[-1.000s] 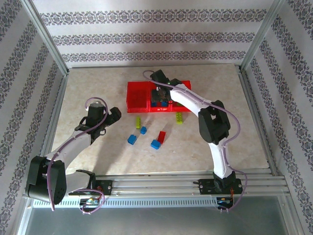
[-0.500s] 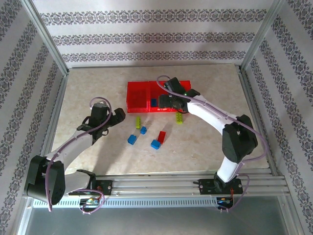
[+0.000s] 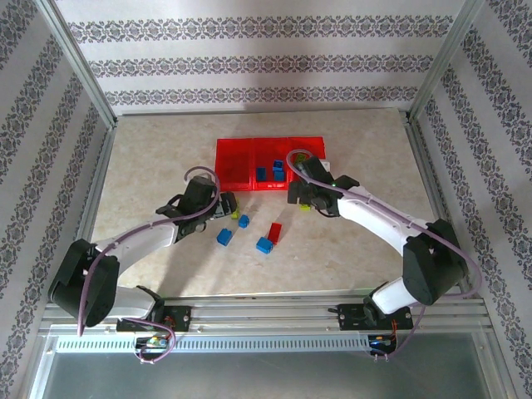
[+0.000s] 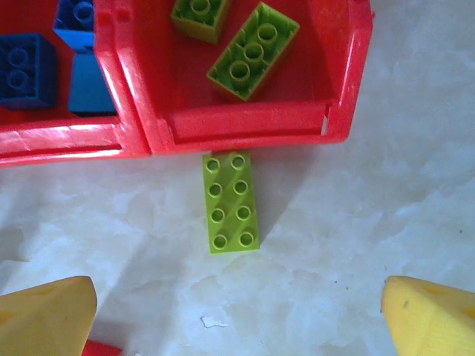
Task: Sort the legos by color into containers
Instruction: Pick up the lego from the center of the table.
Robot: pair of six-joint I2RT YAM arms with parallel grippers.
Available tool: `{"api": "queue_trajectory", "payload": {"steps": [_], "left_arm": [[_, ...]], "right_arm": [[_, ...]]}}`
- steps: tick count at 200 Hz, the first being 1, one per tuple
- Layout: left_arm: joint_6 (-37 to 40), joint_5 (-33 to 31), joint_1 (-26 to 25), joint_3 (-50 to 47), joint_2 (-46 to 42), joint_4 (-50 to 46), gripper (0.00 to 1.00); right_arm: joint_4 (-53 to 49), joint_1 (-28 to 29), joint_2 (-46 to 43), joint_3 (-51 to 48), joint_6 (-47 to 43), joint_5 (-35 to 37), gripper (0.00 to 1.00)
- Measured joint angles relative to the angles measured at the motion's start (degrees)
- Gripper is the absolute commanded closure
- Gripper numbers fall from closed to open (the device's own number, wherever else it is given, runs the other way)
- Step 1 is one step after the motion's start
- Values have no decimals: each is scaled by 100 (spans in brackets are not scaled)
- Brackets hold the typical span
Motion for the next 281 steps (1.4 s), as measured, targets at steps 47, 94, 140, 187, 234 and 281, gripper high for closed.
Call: {"api": "queue_trajectory", "payload": {"steps": [47, 94, 140, 187, 234, 281], "left_arm": [[-111, -149, -155, 44, 192, 2, 2], [-216, -363, -219, 70, 190, -87, 0], [-374, -553, -219, 70, 186, -195, 0], [-415, -664, -219, 70, 50, -334, 0], [-431, -826, -219, 70, -153, -435, 0], [-457, -988, -221, 70, -179, -518, 0]], "right_arm": [[208, -105, 323, -151, 155, -238, 17], [494, -243, 1060, -142, 131, -481, 23], [605, -317, 1655, 17, 2, -557, 30], [772, -428, 1954, 179, -153, -588, 39], [809, -468, 2087, 328, -286, -560, 64], [953, -468, 1993, 221, -306, -597, 78]]}}
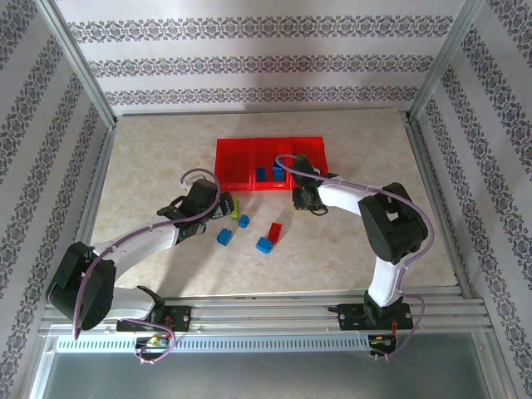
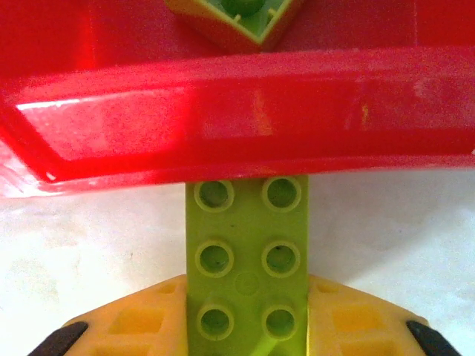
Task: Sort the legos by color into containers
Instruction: Pick up the lego from the center of the table.
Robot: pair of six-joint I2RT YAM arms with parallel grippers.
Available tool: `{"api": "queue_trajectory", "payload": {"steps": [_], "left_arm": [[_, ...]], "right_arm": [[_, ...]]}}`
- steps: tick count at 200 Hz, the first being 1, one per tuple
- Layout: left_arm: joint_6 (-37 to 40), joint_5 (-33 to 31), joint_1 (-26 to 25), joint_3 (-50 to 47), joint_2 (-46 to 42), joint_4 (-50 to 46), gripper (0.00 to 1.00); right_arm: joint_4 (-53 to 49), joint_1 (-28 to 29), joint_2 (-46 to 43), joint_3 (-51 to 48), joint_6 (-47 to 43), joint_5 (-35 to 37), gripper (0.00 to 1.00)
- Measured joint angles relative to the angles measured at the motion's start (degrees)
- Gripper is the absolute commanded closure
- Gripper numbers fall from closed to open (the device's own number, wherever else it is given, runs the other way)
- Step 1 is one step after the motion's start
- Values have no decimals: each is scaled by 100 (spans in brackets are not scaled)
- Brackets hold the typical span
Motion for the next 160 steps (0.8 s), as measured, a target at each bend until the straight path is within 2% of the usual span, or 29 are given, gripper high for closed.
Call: {"api": "queue_trajectory", "payload": {"steps": [54, 106, 160], "left_arm": [[0, -175, 0, 0, -76, -111, 0], [4, -188, 0, 0, -81, -109, 0], [4, -179, 0, 0, -83, -107, 0]], "right_arm": [[-142, 0, -704, -461, 11, -74, 81], [-264, -2, -1585, -483, 0, -72, 80], [-398, -197, -1322, 168, -260, 26, 80]]}}
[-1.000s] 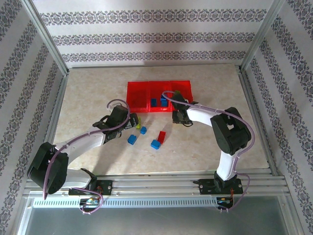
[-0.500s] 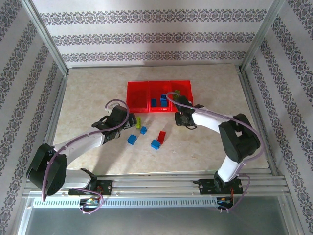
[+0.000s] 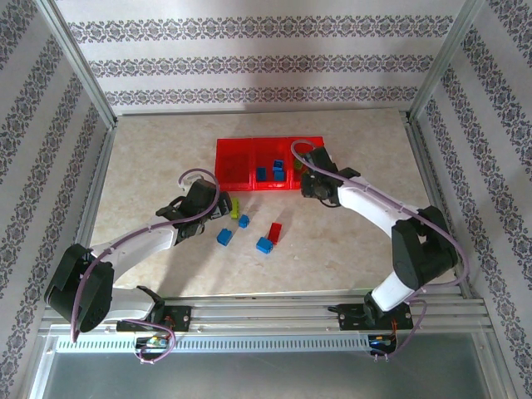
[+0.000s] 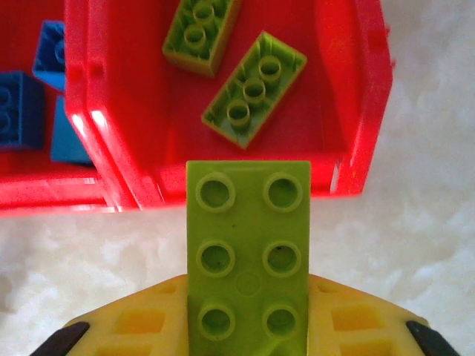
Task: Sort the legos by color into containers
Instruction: Pick up the lego from the center of the table, then place the lego in the container.
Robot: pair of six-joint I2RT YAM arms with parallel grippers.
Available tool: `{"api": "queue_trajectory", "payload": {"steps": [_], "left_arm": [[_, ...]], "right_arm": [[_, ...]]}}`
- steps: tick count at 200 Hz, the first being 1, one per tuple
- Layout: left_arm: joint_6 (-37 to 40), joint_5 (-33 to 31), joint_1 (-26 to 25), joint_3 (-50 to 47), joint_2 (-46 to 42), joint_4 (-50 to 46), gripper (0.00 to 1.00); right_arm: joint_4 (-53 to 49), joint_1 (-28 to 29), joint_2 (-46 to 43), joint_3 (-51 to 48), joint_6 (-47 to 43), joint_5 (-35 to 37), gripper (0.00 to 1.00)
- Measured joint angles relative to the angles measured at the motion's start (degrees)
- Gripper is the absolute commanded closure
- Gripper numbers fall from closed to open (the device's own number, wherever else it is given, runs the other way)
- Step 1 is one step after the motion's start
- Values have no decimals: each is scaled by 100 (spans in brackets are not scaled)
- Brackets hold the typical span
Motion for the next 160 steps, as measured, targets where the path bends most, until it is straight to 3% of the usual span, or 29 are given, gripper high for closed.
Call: {"api": "queue_trajectory", "payload": {"steps": [76, 160], "left_arm": [[2, -4, 0, -13, -251, 2, 0], [2, -17, 2, -92, -452, -4, 0]], "right_arm": [[-9, -439, 1121, 1268, -411, 39, 78], [-94, -479, 2009, 2127, -763, 39, 73]]}}
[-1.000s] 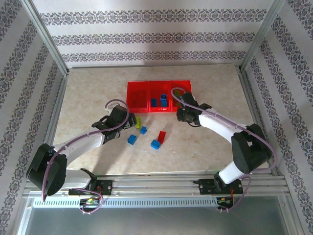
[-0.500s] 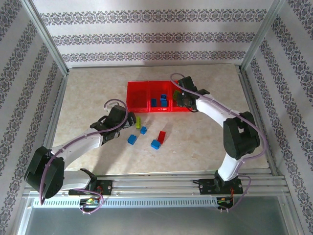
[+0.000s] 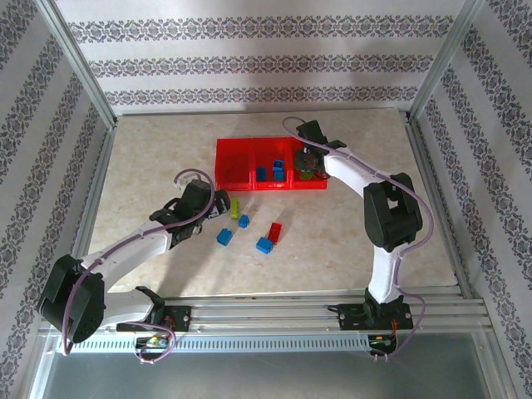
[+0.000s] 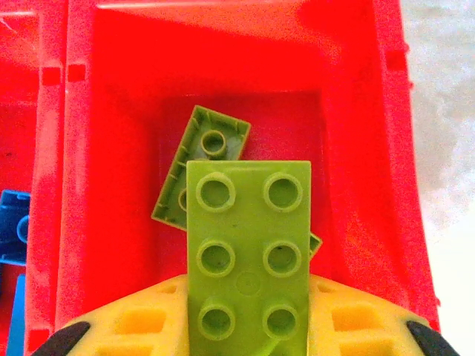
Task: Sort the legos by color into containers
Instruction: Place the lego in the container, then pick up the lego from the center of the table.
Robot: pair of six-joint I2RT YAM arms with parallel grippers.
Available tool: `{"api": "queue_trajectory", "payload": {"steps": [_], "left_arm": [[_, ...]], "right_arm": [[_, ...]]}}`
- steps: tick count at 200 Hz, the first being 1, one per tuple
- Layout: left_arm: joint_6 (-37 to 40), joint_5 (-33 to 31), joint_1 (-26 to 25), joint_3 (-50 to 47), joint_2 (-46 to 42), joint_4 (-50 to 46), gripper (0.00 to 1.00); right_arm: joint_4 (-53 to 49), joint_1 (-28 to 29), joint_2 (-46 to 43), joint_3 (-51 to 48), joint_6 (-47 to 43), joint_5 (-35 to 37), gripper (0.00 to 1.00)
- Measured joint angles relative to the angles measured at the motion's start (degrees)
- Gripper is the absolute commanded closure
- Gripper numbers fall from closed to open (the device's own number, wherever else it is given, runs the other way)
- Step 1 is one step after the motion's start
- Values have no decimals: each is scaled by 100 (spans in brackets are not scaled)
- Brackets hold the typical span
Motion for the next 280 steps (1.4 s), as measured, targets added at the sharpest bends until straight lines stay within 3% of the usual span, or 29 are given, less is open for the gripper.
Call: {"api": "queue_trajectory", "payload": {"steps": [50, 87, 151, 186, 235, 280], "left_arm": [[0, -11, -2, -15, -17, -7, 0], [0, -35, -2, -66, -103, -24, 0], [0, -63, -2, -103, -116, -28, 0], [-7, -144, 0, -131, -138, -35, 0], [-129, -323, 4, -297, -216, -39, 0], [-348, -374, 55, -479, -310, -39, 0]], "right_arm": [[-9, -92, 380, 494, -173, 4, 64], [-68, -116, 437, 586, -256, 48, 50], [-146, -146, 393, 579, -299, 39, 45], [-199, -127, -129, 275, -162, -70, 43], [-280, 361, -1147, -306, 212, -94, 39], [-367, 1139, -1370, -527, 466, -129, 38]]}}
